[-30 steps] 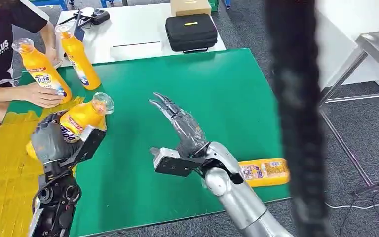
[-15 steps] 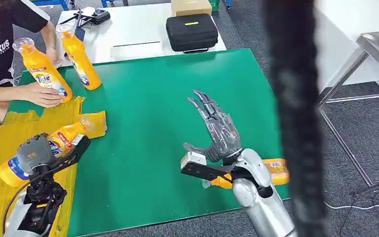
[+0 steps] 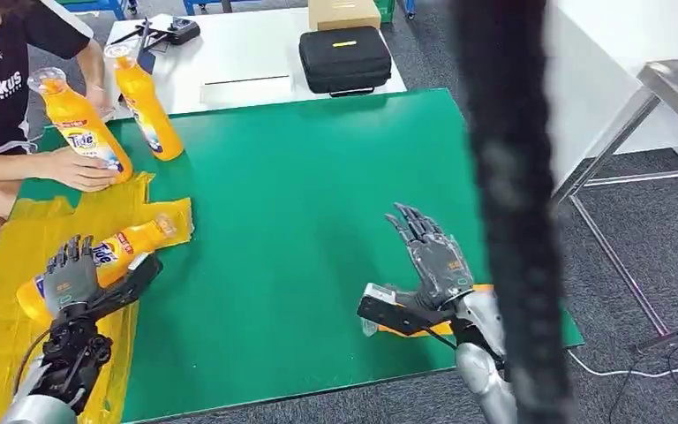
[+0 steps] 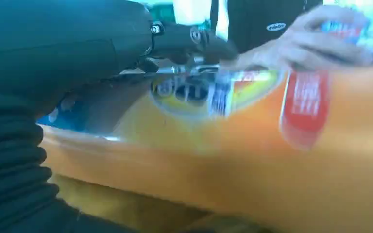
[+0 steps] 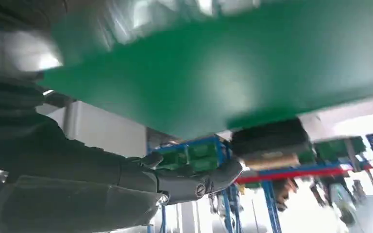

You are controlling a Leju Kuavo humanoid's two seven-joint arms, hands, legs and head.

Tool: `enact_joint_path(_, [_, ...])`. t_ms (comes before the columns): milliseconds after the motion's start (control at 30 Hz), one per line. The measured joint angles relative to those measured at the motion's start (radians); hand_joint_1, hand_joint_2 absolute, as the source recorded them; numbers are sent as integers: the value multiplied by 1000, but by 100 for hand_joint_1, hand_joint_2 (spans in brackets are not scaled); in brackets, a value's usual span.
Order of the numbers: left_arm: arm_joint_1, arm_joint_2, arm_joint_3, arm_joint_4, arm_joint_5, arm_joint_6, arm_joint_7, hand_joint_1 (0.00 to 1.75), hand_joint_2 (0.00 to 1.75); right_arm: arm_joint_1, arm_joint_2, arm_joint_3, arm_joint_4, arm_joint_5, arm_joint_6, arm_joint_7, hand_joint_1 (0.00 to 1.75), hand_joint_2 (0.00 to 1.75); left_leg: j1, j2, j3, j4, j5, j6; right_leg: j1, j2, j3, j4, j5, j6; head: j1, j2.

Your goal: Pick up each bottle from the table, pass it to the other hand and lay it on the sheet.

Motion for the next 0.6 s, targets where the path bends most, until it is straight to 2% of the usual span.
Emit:
enact_joint_path(233, [-1, -32, 67, -6, 135, 8, -144, 0, 175, 51, -140, -31, 3, -25, 144, -13, 0, 175, -1, -2, 0, 0, 0, 1, -1, -2, 1, 0, -1, 1, 0, 0])
enact_joint_path(433, [11, -57, 88, -24, 194, 5, -184, 0, 175, 88, -221, -70, 5, -31, 185, -16, 0, 175, -1, -2, 3, 0, -1, 1, -1, -3, 4, 0, -1, 1, -1, 0])
enact_joint_path(600, [32, -80, 90, -68, 299, -32, -245, 0, 175, 151, -264, -111, 5, 38, 205, -15, 0, 175, -1, -2, 4, 0, -2, 1, -1, -3, 5, 0, -1, 2, -1, 0])
